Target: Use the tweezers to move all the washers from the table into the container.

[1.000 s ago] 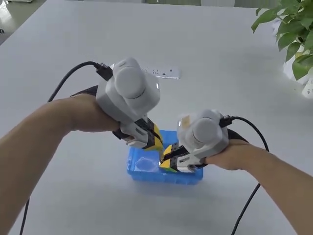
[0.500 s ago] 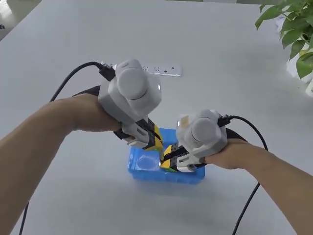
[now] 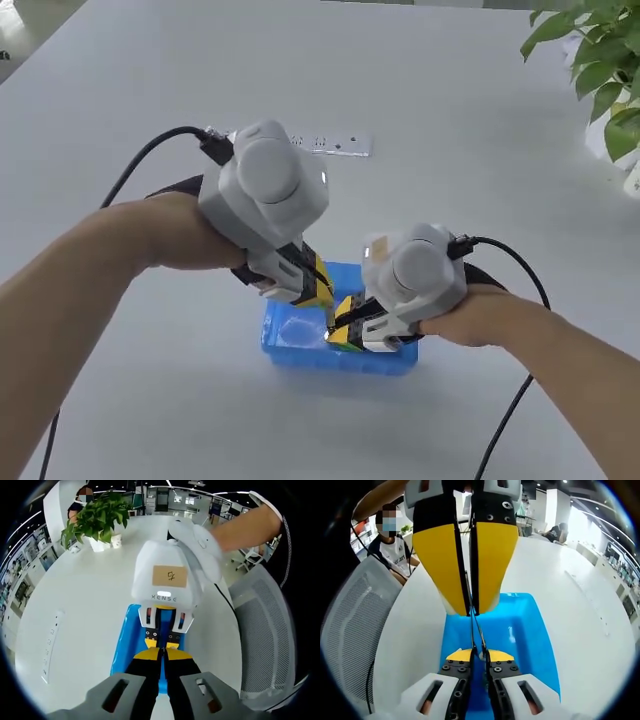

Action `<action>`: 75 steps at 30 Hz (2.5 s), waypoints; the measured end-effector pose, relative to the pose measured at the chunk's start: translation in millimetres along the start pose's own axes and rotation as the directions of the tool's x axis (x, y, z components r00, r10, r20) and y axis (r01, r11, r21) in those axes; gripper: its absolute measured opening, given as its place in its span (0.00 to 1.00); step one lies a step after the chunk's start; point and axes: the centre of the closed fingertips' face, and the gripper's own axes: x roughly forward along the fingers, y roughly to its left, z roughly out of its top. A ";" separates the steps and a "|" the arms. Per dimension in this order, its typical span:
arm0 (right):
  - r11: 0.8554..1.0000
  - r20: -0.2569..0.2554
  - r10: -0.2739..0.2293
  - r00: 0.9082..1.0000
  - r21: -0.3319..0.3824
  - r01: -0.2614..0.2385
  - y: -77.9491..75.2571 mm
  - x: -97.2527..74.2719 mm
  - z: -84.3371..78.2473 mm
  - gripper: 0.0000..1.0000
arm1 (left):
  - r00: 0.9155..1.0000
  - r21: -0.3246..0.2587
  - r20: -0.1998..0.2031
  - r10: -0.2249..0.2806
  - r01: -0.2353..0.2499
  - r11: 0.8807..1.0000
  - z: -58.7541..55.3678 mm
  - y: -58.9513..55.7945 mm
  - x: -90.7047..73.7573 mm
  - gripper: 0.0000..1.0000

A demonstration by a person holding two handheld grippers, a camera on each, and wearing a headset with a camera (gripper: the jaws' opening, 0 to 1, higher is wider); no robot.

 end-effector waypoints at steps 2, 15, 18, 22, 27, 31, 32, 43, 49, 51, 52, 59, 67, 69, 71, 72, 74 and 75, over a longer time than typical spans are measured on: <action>1.000 0.006 -0.005 1.000 0.001 0.005 0.3 -2.1 1.7 0.11 | 1.000 0.001 0.008 0.003 -0.003 1.000 1.9 -0.6 -2.1 0.05; 0.999 0.047 -0.036 0.998 -0.004 0.036 3.2 -16.0 13.8 0.12 | 0.998 0.006 0.047 0.028 -0.029 1.000 12.6 -3.5 -17.7 0.05; 0.998 0.065 -0.054 0.996 -0.005 0.055 1.9 -22.2 18.4 0.12 | 0.998 0.011 0.058 0.039 -0.040 0.999 16.3 -3.5 -22.2 0.05; 0.998 0.084 -0.064 0.994 -0.008 0.065 4.3 -29.9 24.3 0.12 | 0.997 0.018 0.070 0.045 -0.047 0.999 21.7 -7.1 -28.3 0.05; 0.997 0.096 -0.070 0.993 -0.011 0.071 10.0 -37.3 28.5 0.12 | 0.996 0.021 0.081 0.048 -0.050 0.999 24.9 -12.9 -33.0 0.05; 0.998 0.108 -0.066 0.992 -0.008 0.067 17.4 -41.9 30.7 0.12 | 0.996 0.035 0.077 0.041 -0.043 0.998 26.2 -21.8 -35.2 0.05; 0.998 0.108 -0.066 0.992 -0.008 0.067 19.1 -42.8 30.6 0.12 | 0.996 0.038 0.077 0.040 -0.043 0.998 27.0 -24.2 -36.2 0.05; 0.997 0.163 -0.079 0.983 0.017 0.077 42.0 -53.9 37.7 0.12 | 0.995 0.048 0.091 0.032 -0.037 0.998 30.3 -47.1 -43.7 0.05; 0.997 0.184 -0.080 0.980 0.026 0.076 52.3 -55.6 39.3 0.12 | 0.994 0.038 0.101 0.029 -0.033 0.999 26.9 -57.5 -43.3 0.05; 0.997 0.186 -0.074 0.980 0.026 0.070 56.8 -55.5 38.7 0.12 | 0.994 0.037 0.104 0.025 -0.029 0.999 26.5 -60.2 -43.1 0.05; 0.997 0.186 -0.073 0.980 0.025 0.070 57.6 -55.5 38.6 0.12 | 0.994 0.036 0.107 0.023 -0.027 0.999 26.0 -62.0 -42.9 0.05; 0.998 0.193 -0.066 0.979 0.025 0.062 69.1 -56.0 35.5 0.12 | 0.992 0.043 0.130 0.007 -0.013 0.999 25.6 -72.7 -41.4 0.05; 0.998 0.215 -0.064 0.974 0.038 0.057 76.5 -56.9 36.0 0.11 | 0.986 0.049 0.169 0.004 -0.012 0.999 29.9 -79.9 -41.4 0.05; 0.997 0.222 -0.066 0.973 0.044 0.058 77.2 -56.9 36.4 0.12 | 0.986 0.046 0.169 0.002 -0.010 0.999 29.6 -80.6 -41.8 0.05; 0.997 0.233 -0.068 0.970 0.048 0.058 78.4 -57.6 38.0 0.12 | 0.986 0.044 0.169 0.001 -0.009 0.999 29.2 -81.2 -42.2 0.05; 0.997 0.238 -0.067 0.969 0.052 0.057 79.0 -57.9 38.9 0.12 | 0.986 0.044 0.168 0.002 -0.010 0.999 29.0 -81.2 -42.2 0.05; 0.997 0.242 -0.068 0.968 0.052 0.057 78.8 -57.8 39.3 0.12 | 0.986 0.046 0.164 0.000 -0.008 0.999 28.1 -81.9 -42.0 0.05; 0.997 0.242 -0.067 0.968 0.051 0.056 79.1 -57.7 39.4 0.12 | 0.987 0.048 0.162 0.000 -0.008 0.999 27.9 -82.1 -41.9 0.05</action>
